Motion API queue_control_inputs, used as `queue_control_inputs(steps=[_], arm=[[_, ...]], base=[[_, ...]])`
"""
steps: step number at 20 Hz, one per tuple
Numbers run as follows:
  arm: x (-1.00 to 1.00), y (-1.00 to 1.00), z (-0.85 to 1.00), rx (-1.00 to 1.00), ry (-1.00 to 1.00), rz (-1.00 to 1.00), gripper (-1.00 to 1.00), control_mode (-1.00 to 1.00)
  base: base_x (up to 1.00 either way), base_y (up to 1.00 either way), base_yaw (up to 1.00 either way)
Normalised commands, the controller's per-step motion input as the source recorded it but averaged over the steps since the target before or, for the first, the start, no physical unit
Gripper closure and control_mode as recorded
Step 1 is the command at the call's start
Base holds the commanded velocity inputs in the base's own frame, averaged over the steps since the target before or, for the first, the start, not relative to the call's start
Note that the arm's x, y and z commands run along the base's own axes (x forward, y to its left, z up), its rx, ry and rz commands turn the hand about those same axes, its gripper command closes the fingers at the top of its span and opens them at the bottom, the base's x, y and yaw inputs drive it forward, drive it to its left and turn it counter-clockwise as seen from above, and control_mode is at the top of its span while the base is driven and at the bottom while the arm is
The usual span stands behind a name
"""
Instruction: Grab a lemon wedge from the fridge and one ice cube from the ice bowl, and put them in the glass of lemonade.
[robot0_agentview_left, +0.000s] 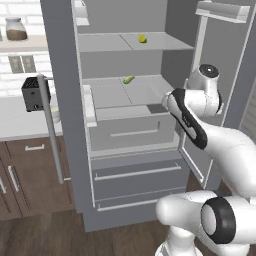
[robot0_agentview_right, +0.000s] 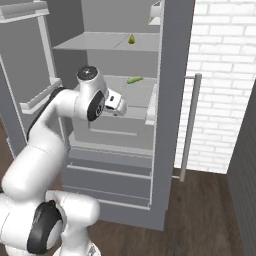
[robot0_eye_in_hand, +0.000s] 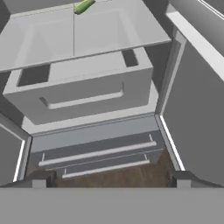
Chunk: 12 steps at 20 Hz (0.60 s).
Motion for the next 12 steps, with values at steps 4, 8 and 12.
queue_control_inputs(steps=[4, 8, 12], arm=[[-0.79, 0.00, -0.01, -0.01, -0.12, 0.00, -1.00, -1.00], [-0.57, 0.00, 0.09, -0.03, -0.23, 0.00, -1.00, -1.00], [-0.13, 0.00, 0.14, -0.01, -0.01, 0.00, -1.00, -1.00]], base=[[0.00, 0.00, 0.00], [0.00, 0.00, 0.00], [0.00, 0.00, 0.00]])
